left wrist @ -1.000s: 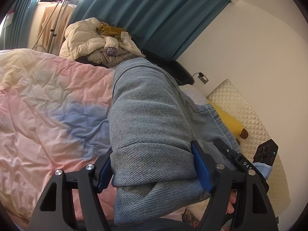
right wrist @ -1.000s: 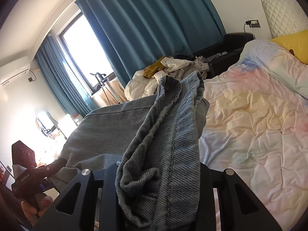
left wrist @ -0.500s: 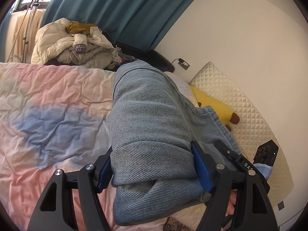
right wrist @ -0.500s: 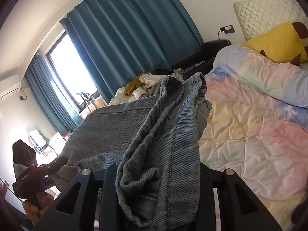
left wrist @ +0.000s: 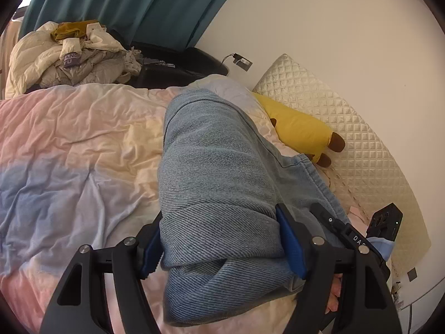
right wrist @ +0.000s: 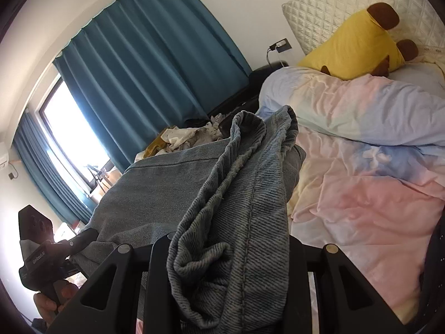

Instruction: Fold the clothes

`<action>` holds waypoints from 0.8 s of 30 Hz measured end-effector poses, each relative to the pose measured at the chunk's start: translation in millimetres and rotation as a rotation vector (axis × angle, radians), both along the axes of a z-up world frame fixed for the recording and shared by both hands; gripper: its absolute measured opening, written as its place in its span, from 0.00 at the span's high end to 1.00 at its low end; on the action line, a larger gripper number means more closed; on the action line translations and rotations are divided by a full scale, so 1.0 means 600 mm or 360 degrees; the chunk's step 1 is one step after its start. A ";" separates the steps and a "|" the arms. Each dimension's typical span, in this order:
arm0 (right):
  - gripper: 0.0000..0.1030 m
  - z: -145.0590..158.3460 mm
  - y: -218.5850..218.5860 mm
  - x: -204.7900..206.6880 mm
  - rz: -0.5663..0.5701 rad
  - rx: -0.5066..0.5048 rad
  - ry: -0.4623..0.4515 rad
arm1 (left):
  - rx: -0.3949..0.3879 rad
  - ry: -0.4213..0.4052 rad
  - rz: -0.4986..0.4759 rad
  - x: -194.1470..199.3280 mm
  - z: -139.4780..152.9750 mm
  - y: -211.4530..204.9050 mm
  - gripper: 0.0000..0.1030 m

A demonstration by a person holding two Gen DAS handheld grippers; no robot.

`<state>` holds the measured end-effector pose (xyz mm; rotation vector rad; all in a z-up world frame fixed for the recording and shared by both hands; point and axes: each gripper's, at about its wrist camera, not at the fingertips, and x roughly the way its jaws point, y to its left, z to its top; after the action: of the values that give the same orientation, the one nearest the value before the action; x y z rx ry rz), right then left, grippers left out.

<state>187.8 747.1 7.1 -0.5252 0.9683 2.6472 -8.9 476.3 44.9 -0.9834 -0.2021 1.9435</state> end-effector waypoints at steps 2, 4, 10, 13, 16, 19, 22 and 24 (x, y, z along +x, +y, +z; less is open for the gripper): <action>0.72 -0.020 0.026 0.004 -0.0048 -0.0021 -0.0013 | -0.0018 -0.0023 -0.0037 -0.007 -0.021 0.033 0.28; 0.72 -0.037 0.047 0.008 -0.0098 -0.0016 -0.0035 | -0.0031 -0.0060 -0.0080 -0.017 -0.043 0.063 0.28; 0.72 -0.083 0.088 0.011 -0.0238 0.0073 -0.0125 | -0.0011 -0.0134 -0.0187 -0.036 -0.113 0.133 0.28; 0.72 -0.111 0.101 0.014 -0.0272 0.0106 -0.0155 | -0.0005 -0.0159 -0.0226 -0.047 -0.145 0.157 0.28; 0.72 -0.140 0.102 0.016 -0.0282 0.0148 -0.0195 | 0.0002 -0.0167 -0.0250 -0.055 -0.177 0.171 0.28; 0.72 -0.172 0.095 0.013 -0.0293 0.0175 -0.0241 | -0.0012 -0.0173 -0.0270 -0.066 -0.207 0.180 0.28; 0.72 -0.201 0.087 0.014 -0.0309 0.0190 -0.0266 | -0.0021 -0.0160 -0.0301 -0.070 -0.223 0.183 0.27; 0.72 -0.219 0.087 0.018 -0.0328 0.0159 -0.0276 | -0.0028 -0.0156 -0.0318 -0.073 -0.232 0.184 0.27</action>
<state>198.9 799.2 -124.5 -0.5871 0.7890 2.4074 -52.5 586.8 -94.0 -1.0699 -0.1372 1.7198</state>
